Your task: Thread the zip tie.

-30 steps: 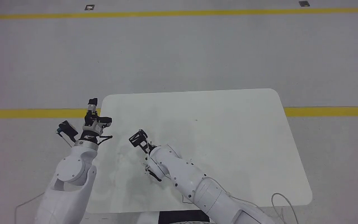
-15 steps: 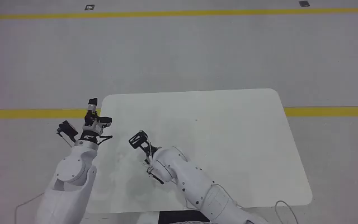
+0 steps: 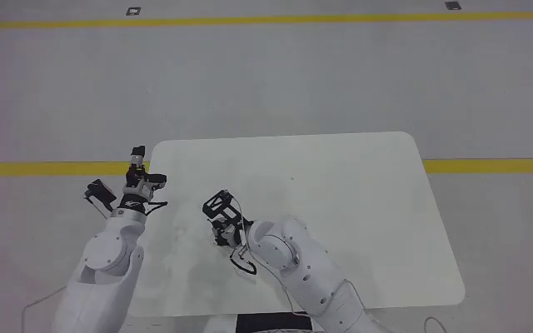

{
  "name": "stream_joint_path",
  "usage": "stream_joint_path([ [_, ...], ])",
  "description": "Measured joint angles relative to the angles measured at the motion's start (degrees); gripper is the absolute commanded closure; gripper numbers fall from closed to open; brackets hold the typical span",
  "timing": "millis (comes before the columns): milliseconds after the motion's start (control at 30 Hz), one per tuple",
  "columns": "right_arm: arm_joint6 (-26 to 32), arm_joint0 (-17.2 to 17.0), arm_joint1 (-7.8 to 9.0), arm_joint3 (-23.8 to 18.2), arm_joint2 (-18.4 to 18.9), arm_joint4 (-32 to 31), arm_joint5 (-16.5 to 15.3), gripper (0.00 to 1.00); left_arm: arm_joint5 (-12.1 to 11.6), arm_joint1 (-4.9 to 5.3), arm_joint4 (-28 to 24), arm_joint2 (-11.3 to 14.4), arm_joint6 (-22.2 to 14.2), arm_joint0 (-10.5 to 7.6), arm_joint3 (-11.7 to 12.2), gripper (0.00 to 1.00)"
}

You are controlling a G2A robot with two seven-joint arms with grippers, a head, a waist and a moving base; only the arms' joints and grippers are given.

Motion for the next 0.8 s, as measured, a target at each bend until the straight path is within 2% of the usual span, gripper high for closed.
stream_joint_path([
  [300, 0.0, 0.0, -0.02, 0.0, 0.0, -0.1, 0.1, 1.00, 0.0, 0.00, 0.0, 0.0, 0.0, 0.00, 0.0, 0.00],
  [367, -1.0, 0.0, 0.03, 0.0, -0.1, -0.5, 1.1, 1.00, -0.3, 0.00, 0.4, 0.0, -0.1, -0.22, -0.1, 0.00],
  [433, -2.6, 0.1, -0.05, -0.6, -0.3, -1.4, 5.0, 1.00, -1.6, 0.02, 2.0, 0.1, -1.1, -0.68, -0.1, 0.00],
  [533, -3.3, 0.3, -0.27, -2.3, -0.3, 0.8, 9.6, 1.00, -4.0, 0.13, 5.0, -0.2, -2.5, -0.79, -0.2, 0.00],
  [733, -0.2, 2.6, -0.72, -4.8, -0.1, 0.8, 22.0, 1.00, -9.2, 0.20, 10.0, -0.6, -4.8, -0.57, 0.8, 0.00],
  [800, 0.6, 4.1, -0.94, -4.1, -0.1, 1.3, 24.6, 1.00, -10.6, 0.23, 11.3, -0.7, -5.6, -0.42, 1.2, 0.00],
])
